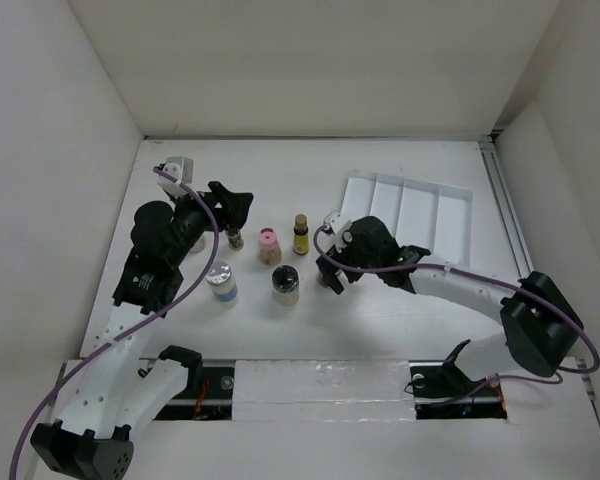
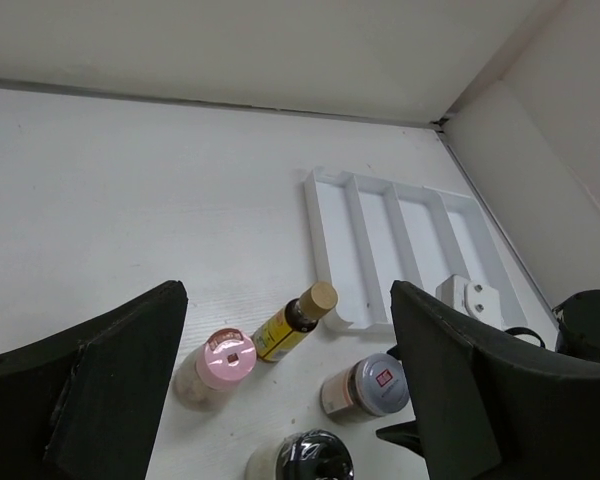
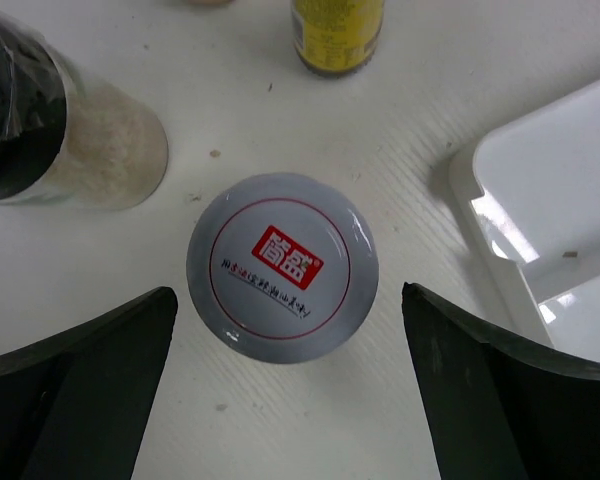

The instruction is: Organize the condiment bottles

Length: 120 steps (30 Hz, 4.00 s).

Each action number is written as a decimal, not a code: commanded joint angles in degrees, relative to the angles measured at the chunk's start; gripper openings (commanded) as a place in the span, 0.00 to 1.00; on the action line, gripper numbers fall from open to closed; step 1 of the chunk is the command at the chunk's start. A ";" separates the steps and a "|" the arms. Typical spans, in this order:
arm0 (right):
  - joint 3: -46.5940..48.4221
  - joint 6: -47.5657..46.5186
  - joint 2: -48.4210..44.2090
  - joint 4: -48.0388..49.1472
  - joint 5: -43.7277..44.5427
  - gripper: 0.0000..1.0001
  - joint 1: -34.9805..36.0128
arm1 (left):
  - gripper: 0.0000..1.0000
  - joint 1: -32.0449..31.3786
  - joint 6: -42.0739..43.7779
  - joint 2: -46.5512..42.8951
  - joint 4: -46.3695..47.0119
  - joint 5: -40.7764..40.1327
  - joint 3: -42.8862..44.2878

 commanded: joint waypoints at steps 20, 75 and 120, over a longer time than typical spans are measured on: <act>13.78 -1.17 -6.76 10.36 10.63 0.43 -4.38 | 0.78 0.23 -0.65 0.41 3.24 3.85 0.36; 39.09 -15.50 17.75 7.31 -19.69 0.99 15.64 | 0.99 0.23 -12.42 -14.10 -8.36 -41.67 1.42; 27.86 -1.97 0.54 20.57 1.40 0.38 -22.13 | 0.99 0.23 -9.52 -13.49 -5.20 -30.96 0.28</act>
